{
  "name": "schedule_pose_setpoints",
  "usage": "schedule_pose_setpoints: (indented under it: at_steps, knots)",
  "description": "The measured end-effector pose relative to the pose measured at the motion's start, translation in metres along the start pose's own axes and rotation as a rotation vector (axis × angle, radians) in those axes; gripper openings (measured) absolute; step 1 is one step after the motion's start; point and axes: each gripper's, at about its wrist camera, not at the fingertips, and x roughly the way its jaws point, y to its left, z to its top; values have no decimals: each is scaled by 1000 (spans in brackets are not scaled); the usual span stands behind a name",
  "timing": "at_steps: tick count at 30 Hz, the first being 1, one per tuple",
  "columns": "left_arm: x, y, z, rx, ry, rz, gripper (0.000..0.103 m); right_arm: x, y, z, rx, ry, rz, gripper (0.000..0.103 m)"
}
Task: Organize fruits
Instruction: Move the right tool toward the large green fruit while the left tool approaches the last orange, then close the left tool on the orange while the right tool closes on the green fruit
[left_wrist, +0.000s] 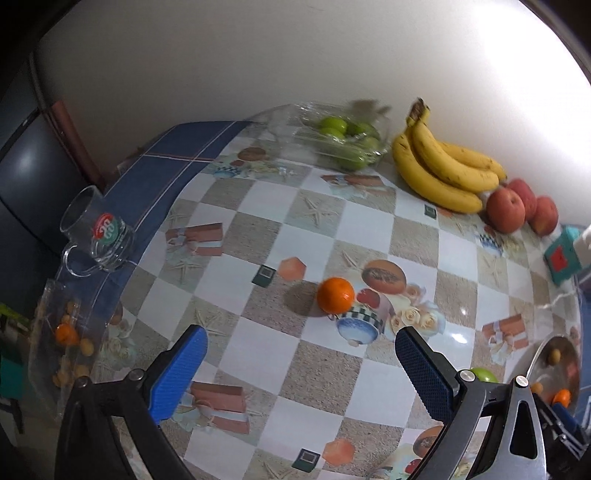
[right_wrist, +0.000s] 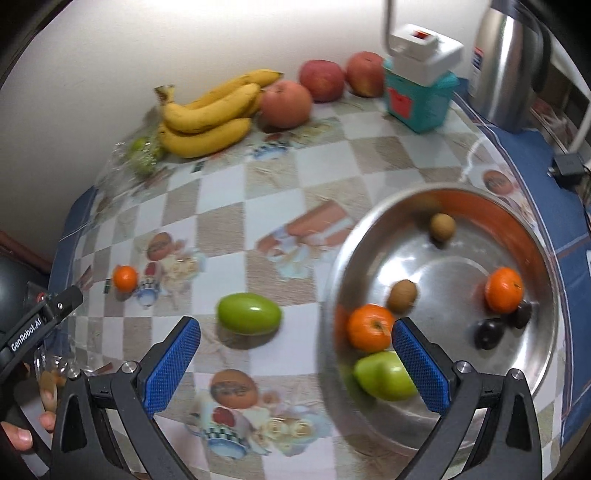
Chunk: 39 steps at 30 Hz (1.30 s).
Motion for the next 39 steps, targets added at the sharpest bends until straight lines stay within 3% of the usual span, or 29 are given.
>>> schedule_pose_setpoints:
  at_steps: [15, 39]
  knots:
    - [21, 40, 17, -84, 48, -46, 103, 22, 46, 1, -44, 31, 76, 103]
    - [70, -4, 31, 77, 107, -88, 102, 52, 45, 6, -40, 49, 31, 103]
